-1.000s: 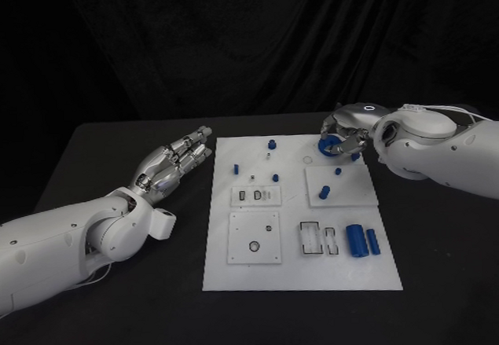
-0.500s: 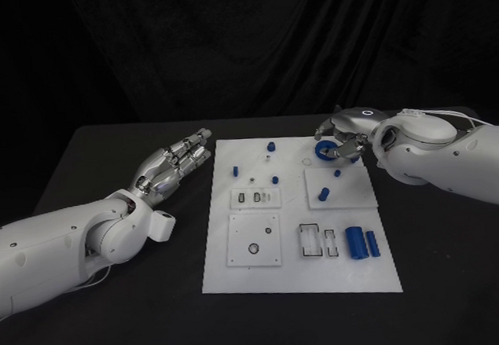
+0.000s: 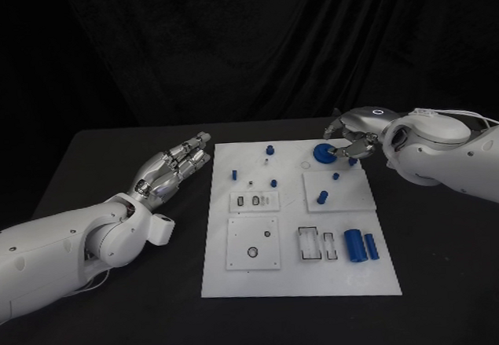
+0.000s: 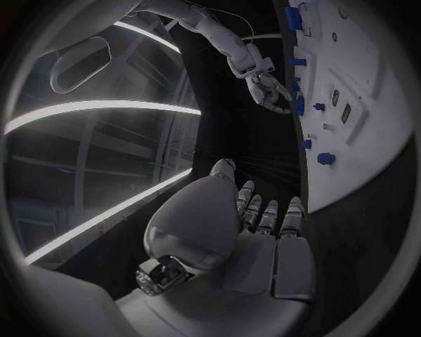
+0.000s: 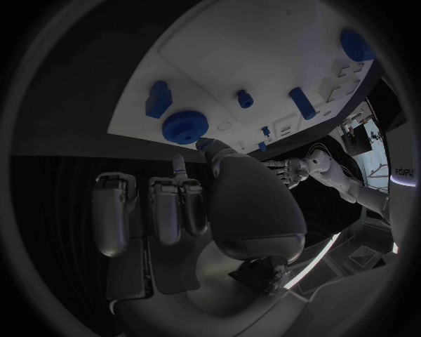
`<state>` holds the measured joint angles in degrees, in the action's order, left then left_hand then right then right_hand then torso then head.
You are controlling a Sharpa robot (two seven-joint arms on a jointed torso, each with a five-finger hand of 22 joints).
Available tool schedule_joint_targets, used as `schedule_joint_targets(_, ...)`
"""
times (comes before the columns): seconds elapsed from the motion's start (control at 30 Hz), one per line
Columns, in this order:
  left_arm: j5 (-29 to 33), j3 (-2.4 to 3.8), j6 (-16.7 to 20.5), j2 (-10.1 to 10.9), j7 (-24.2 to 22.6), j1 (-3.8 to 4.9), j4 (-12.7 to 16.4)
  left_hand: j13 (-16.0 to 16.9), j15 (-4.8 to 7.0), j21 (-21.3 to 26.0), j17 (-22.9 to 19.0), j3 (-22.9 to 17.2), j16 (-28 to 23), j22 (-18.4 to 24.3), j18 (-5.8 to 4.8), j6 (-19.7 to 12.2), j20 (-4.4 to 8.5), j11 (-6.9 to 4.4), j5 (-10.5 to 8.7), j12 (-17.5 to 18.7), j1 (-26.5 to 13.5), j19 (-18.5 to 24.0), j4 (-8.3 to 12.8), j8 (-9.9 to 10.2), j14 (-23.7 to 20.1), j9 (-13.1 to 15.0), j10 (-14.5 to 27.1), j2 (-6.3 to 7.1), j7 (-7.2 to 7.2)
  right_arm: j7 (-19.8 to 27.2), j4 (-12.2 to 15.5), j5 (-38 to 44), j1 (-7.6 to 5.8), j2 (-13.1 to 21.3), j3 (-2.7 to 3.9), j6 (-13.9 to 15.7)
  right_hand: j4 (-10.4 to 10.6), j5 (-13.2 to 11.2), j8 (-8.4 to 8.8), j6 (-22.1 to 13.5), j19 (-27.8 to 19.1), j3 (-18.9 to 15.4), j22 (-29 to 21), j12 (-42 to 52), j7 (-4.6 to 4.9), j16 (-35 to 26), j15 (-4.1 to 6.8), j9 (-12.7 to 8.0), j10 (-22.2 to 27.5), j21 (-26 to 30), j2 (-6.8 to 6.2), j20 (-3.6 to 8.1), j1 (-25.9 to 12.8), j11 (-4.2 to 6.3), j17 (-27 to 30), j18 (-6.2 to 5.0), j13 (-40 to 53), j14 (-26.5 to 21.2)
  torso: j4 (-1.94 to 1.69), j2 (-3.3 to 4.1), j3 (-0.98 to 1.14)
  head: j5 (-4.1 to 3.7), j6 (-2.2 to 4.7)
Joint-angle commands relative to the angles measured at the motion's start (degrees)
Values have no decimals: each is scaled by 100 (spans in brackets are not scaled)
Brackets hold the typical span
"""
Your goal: Assemble the parts on the task board
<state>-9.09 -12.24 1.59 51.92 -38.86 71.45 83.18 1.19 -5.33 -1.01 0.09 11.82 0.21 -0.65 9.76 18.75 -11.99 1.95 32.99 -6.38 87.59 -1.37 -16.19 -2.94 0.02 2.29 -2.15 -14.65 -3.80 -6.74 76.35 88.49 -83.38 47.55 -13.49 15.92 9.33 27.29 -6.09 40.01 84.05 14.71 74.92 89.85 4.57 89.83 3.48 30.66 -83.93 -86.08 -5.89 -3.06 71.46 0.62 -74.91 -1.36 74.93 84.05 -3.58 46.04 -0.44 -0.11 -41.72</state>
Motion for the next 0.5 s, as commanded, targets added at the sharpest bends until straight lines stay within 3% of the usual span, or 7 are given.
schedule_joint_targets(0.03,-27,4,-83,-12,-288,-13,1,7,-44,-21,-9,-37,-21,-9,60,1,-43,52,23,-12,25,1,-13,-29,-2,0,0,8,-4,-195,15,38,-16,39,3,-125,38,-14,36,53,330,2,1370,15,9,17,-15,-13,-607,-25,-43,1,-2,-38,-1509,32,1507,595,-5,-3,-3,-10,10)
schedule_joint_targets(0.5,-27,4,-102,-36,-294,-18,-26,6,-53,-21,-9,-43,-21,-9,59,-7,-50,55,25,-9,29,1,-10,-28,-2,-1,2,8,-6,-293,-27,38,-18,52,0,-313,125,-18,135,47,343,-58,1377,15,32,17,-39,-165,-607,-41,-89,-25,-92,-63,-1509,36,1507,595,-15,15,0,-43,11)
